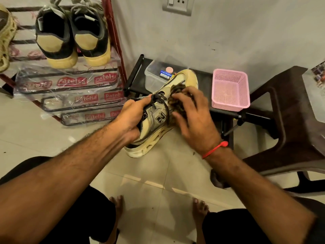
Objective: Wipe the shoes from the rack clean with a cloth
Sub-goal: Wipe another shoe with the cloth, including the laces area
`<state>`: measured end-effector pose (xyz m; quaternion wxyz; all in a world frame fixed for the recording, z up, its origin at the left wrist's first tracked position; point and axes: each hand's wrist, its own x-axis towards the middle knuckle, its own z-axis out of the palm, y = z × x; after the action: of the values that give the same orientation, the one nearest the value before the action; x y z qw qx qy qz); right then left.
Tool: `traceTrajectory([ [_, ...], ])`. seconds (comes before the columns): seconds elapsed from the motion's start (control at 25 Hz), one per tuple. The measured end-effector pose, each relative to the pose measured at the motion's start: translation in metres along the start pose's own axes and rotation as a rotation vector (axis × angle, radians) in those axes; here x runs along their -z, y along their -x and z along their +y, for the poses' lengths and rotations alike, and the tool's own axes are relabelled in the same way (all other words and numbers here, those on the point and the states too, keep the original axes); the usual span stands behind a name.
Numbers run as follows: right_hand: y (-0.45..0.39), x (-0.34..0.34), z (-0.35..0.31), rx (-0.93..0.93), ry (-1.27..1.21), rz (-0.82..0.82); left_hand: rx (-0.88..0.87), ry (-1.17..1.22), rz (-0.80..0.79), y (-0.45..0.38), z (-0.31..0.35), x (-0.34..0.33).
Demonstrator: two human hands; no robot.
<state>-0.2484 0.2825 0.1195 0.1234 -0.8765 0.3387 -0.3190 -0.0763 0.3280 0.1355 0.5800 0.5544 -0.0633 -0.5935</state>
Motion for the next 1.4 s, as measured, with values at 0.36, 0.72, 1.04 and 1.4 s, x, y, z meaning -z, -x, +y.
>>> traceTrajectory([
  [0.36,-0.02,0.009,0.007,0.181,0.1,0.129,-0.067,0.008,-0.077,0.002,-0.004,-0.004],
  [0.72,-0.014,0.002,0.006,0.195,0.081,0.096,0.052,0.056,-0.093,0.004,-0.003,-0.003],
  [1.04,0.014,-0.011,-0.032,0.405,-0.022,-0.01,0.221,0.17,-0.055,-0.006,0.003,0.008],
  [1.4,-0.027,0.015,0.03,-0.11,-0.103,0.284,0.313,-0.016,-0.291,0.012,-0.01,0.003],
])
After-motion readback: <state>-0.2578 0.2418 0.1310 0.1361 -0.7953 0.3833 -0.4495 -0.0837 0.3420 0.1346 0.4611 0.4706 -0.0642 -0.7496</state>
